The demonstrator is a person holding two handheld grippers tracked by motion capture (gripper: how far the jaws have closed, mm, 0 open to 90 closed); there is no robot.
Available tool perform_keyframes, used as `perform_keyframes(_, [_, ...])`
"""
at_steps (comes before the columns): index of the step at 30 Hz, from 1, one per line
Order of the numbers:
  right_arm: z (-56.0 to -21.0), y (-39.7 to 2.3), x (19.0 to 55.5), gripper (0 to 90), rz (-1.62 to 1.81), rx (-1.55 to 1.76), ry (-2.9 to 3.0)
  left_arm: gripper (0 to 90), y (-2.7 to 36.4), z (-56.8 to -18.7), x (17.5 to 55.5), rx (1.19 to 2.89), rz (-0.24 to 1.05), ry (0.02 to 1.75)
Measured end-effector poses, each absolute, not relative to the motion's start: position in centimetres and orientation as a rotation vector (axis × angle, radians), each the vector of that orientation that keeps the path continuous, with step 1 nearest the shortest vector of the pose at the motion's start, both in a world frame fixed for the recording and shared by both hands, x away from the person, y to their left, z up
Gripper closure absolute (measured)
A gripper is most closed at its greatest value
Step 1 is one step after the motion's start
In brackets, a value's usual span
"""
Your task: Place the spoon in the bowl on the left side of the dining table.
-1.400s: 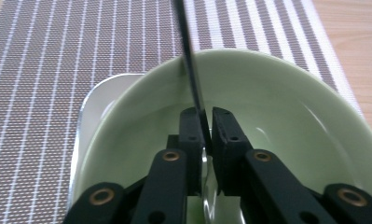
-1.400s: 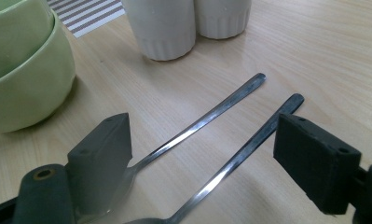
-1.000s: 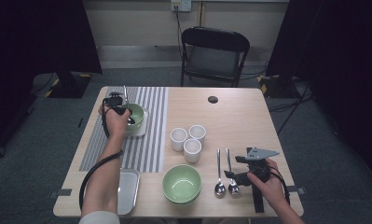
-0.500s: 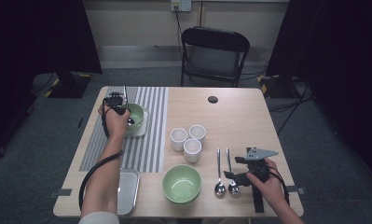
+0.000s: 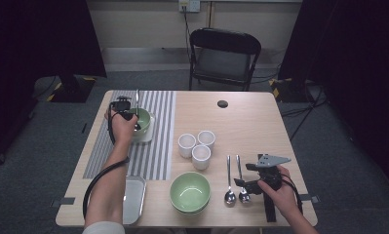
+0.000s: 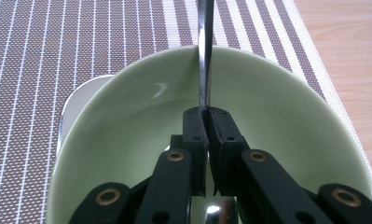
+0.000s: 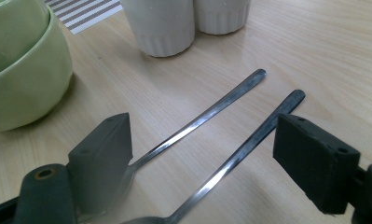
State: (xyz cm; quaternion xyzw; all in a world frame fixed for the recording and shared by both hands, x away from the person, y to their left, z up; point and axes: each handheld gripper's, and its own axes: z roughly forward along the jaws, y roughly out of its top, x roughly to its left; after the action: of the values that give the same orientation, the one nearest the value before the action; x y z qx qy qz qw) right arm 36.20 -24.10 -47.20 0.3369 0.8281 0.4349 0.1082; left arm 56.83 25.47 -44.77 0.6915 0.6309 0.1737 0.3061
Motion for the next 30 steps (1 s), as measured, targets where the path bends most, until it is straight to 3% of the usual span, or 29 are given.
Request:
perform_keyframes(11, [-47.10, -24.08, 36.20, 19.0, 1.283, 0.986, 2.433, 77.9, 25.54, -44.86, 56.65, 1.813, 0.462, 1.691])
perform_keyframes(19, [-47.13, -24.04, 36.22, 19.6, 1.283, 0.985, 2.429, 84.2, 25.47, -44.92, 56.82, 1.842, 0.471, 1.694])
perform_keyframes(30, [-47.10, -24.05, 36.27, 19.5, 1.289, 0.981, 2.427, 85.4, 25.44, -45.00, 56.80, 1.841, 0.455, 1.685])
